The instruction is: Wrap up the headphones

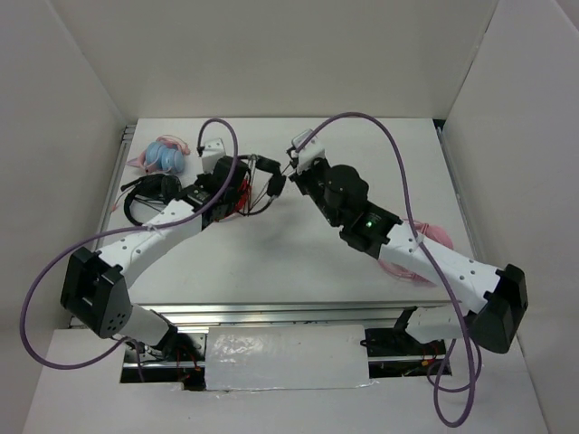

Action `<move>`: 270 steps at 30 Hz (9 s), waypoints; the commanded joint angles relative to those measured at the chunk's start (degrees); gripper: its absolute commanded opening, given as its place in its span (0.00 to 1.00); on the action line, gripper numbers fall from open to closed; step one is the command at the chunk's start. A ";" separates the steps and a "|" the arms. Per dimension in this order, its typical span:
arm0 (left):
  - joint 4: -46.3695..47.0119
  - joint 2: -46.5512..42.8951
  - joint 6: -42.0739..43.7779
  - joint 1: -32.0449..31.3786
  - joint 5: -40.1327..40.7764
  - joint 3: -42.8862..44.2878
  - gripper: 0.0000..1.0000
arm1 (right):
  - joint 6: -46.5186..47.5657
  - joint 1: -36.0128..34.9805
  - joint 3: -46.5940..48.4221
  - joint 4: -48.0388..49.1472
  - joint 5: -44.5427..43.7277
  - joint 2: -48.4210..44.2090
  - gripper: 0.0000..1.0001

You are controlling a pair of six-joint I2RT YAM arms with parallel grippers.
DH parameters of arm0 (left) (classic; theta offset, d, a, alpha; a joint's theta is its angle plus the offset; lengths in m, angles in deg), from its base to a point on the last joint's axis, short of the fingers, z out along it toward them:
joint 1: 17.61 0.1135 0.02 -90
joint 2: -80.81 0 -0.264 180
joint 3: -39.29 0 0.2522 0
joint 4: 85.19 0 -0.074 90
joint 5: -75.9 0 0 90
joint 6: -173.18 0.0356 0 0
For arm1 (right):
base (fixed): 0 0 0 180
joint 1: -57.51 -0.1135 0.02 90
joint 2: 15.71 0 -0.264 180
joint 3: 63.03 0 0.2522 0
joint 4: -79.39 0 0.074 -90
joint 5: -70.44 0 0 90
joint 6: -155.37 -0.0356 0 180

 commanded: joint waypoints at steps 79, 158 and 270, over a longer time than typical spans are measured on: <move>12.63 -11.90 -4.73 -14.08 25.12 19.75 0.00 | -30.73 -5.22 -16.89 18.56 38.37 12.90 0.00; 19.47 2.61 12.67 -0.81 -34.02 -27.44 0.00 | 6.89 20.17 28.38 -33.07 39.05 44.79 0.45; -6.73 -4.68 2.64 22.41 -34.03 -14.79 0.00 | -20.97 14.02 4.30 -15.67 32.64 12.19 1.00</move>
